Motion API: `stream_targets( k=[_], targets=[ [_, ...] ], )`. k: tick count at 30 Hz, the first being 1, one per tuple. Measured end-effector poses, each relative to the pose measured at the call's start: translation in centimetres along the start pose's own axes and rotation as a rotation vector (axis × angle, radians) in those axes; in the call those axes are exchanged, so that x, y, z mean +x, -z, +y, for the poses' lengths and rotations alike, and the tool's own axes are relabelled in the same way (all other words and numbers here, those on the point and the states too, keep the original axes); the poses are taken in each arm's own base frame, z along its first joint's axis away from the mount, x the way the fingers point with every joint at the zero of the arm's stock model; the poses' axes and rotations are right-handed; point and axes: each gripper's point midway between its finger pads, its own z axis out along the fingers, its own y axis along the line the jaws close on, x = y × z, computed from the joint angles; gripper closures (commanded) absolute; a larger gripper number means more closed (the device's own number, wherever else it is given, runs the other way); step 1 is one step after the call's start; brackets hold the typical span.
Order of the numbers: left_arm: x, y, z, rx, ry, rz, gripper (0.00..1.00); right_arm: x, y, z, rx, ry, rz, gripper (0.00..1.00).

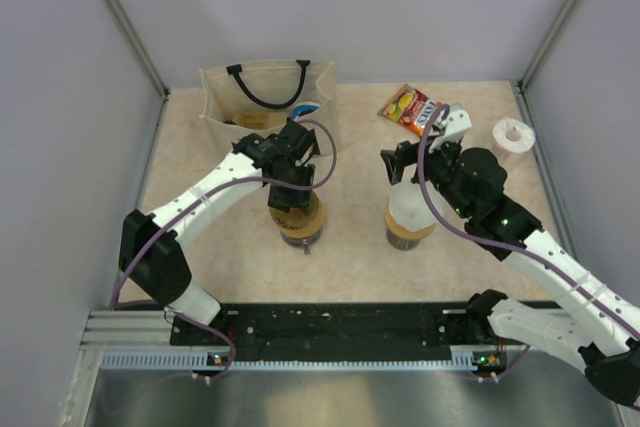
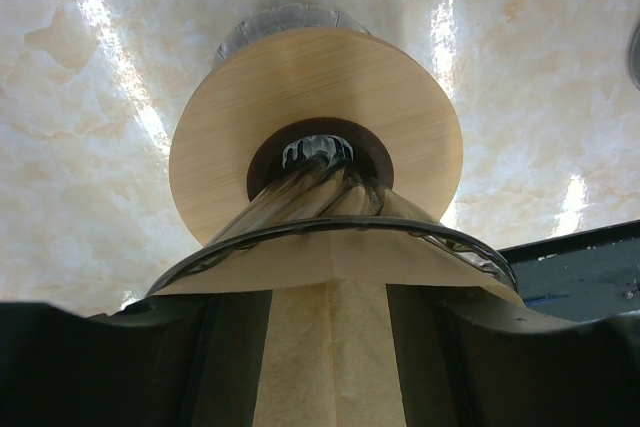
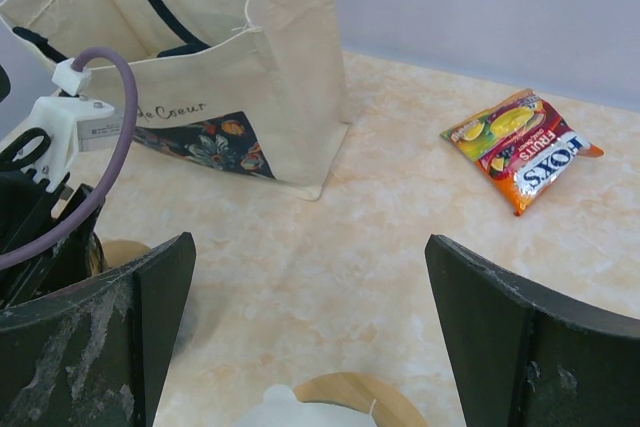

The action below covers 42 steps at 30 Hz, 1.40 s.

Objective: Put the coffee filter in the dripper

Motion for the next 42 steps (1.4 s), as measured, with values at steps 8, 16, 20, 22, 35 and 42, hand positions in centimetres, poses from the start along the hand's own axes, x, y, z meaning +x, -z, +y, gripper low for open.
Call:
stream_targets(
  k=[8,16,20,22,35,42],
  targets=[
    [0.0,0.0,-0.1,-0.005,-0.006,-0.004,0.44,-0.2,0.1,0.0,0.000,-0.001,-0.006,0.02],
    [-0.1,0.3,-0.3,-0.003,-0.014,-0.016,0.44,-0.2,0.1,0.0,-0.001,-0.001,-0.006,0.02],
    [-0.2,0.5,-0.5,0.000,-0.016,-0.023,0.45,-0.2,0.1,0.0,-0.001,-0.001,-0.006,0.02],
    [-0.2,0.7,-0.5,0.004,-0.017,-0.025,0.48,-0.2,0.1,0.0,-0.001,-0.001,-0.006,0.02],
    [-0.3,1.2,-1.0,0.014,-0.026,-0.035,0.66,-0.2,0.1,0.0,-0.001,-0.001,-0.006,0.02],
    [-0.2,1.3,-1.0,0.014,-0.029,-0.032,0.69,-0.2,0.1,0.0,-0.001,-0.001,-0.005,0.02]
  ],
)
